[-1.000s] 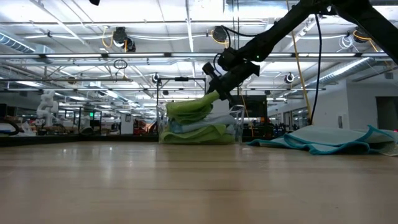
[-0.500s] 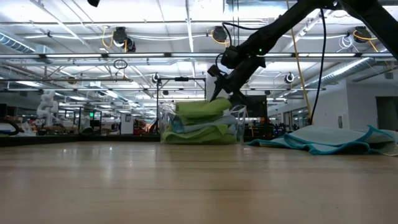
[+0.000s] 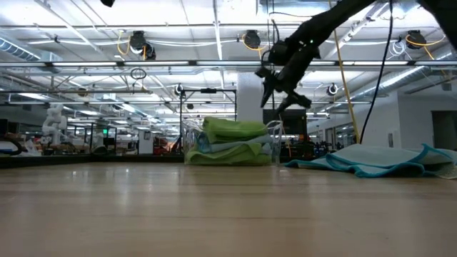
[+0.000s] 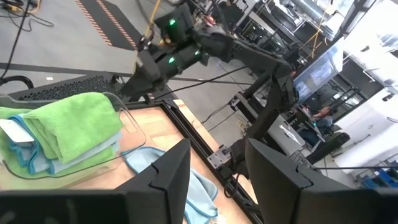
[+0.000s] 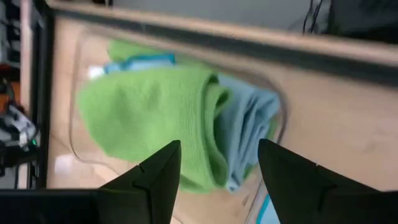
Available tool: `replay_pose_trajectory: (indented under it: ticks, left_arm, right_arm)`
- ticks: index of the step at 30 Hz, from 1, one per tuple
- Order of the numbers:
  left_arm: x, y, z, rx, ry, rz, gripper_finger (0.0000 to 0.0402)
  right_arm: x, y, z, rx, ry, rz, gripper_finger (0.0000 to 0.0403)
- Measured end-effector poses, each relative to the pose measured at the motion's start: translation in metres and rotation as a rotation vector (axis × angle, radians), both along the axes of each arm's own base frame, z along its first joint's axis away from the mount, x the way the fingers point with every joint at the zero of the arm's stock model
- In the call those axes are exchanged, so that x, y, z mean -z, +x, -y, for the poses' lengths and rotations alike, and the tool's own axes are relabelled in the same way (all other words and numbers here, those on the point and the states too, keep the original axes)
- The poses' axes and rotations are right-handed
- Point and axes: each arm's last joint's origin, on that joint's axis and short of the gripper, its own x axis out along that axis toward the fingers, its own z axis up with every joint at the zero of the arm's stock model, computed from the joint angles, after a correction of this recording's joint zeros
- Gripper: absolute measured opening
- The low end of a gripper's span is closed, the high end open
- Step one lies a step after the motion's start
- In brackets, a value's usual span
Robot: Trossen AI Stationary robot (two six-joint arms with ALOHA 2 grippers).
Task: Fold microfiber towels
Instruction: Put the folded green microfiber cloth into the transparent bin
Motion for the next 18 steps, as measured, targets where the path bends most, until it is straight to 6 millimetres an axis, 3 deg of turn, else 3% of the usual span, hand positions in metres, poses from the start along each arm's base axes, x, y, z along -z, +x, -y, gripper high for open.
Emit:
replay_pose_trajectory:
  ticks: [3,7,12,18]
  left_arm:
    - [0.0,0.0,0.0,0.003,0.01,-0.008,0.0156]
    - [0.0,0.0,0.0,0.006,0.034,-0.022,0.0156]
    - [0.001,0.0,-0.001,0.002,0.08,-0.05,0.0156]
    - [0.0,0.0,-0.009,-0.067,0.075,-0.042,0.0156]
  right_arm:
    - [-0.02,-0.004,-0.006,0.002,-0.059,0.044,0.0202]
    - [-0.037,0.01,-0.025,-0.047,-0.092,0.094,0.0179]
    - [-0.046,0.042,-0.042,-0.167,-0.148,0.122,0.0121]
    - [-0.034,0.065,-0.037,-0.323,-0.222,0.03,0.0031]
